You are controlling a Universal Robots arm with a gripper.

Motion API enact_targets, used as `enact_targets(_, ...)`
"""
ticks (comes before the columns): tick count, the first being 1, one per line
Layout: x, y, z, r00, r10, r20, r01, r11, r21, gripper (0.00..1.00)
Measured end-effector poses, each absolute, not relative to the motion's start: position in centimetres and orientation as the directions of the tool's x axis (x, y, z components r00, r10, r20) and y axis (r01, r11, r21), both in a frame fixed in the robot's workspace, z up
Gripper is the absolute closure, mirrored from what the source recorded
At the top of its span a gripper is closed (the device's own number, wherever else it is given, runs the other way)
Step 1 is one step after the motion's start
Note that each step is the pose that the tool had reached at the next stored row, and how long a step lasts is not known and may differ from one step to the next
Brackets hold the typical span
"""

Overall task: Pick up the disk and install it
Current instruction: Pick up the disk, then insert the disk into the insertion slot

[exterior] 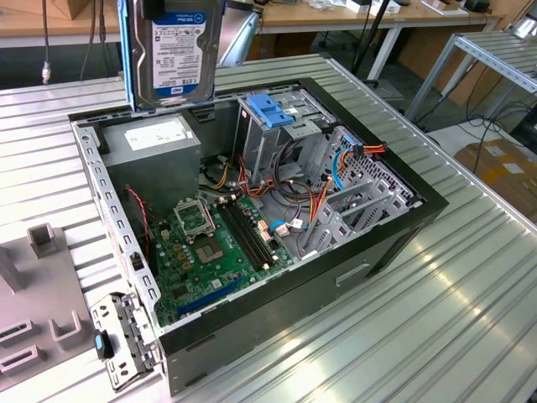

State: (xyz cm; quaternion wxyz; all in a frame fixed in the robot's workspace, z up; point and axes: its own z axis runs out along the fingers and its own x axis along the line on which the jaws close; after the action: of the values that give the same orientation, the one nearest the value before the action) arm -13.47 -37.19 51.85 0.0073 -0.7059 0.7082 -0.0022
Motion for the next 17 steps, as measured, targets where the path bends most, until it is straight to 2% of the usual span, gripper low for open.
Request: enact_targets(17,-11.7,-38.3,51.8,-0.003,-1.000,-0.007,-1.000,0.003,-0.013,0.63)
